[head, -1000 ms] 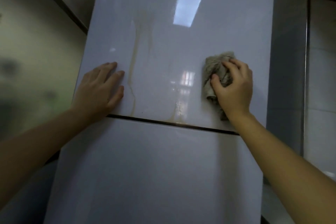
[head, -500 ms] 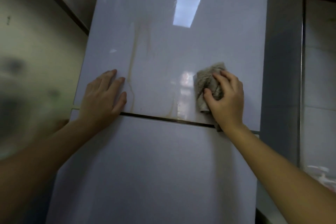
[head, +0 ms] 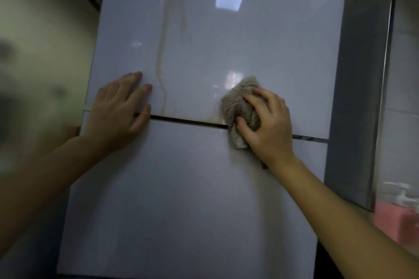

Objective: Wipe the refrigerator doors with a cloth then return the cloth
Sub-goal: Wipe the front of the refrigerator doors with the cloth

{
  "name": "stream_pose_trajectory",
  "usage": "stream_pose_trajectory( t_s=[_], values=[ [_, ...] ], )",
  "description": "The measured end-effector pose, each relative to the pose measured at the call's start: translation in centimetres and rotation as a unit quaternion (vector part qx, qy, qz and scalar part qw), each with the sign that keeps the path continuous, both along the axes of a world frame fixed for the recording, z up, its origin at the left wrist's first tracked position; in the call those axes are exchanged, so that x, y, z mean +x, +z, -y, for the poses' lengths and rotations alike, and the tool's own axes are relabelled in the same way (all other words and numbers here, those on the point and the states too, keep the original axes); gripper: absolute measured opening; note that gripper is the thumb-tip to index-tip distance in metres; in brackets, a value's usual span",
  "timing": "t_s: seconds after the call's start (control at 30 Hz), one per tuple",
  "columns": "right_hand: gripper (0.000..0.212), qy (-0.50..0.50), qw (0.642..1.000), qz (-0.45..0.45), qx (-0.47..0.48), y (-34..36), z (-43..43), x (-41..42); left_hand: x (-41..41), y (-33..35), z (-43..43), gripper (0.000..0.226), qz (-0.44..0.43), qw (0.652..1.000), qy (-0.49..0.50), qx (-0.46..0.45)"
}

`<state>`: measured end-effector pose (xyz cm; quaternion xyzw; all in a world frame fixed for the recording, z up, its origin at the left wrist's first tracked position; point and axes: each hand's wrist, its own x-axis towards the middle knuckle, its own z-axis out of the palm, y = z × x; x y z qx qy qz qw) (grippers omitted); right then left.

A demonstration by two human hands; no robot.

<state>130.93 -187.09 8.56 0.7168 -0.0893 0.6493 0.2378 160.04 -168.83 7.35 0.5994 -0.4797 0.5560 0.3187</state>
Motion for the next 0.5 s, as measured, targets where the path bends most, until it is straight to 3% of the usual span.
stream_pose_trajectory(
  t_s=[0.23, 0.5],
  values=[
    [0.05, -0.034, 0.999, -0.022, -0.014, -1.9, 3.3, -6.2, 0.9, 0.0, -0.7, 0.059, 0.007, 1.0, -0.01, 0.005],
    [0.048, -0.008, 0.996, -0.069, -0.055, -1.3, 0.0, 1.0, 2.8, -0.8, -2.0, 0.054, 0.025, 1.0, 0.007, 0.001]
  ],
)
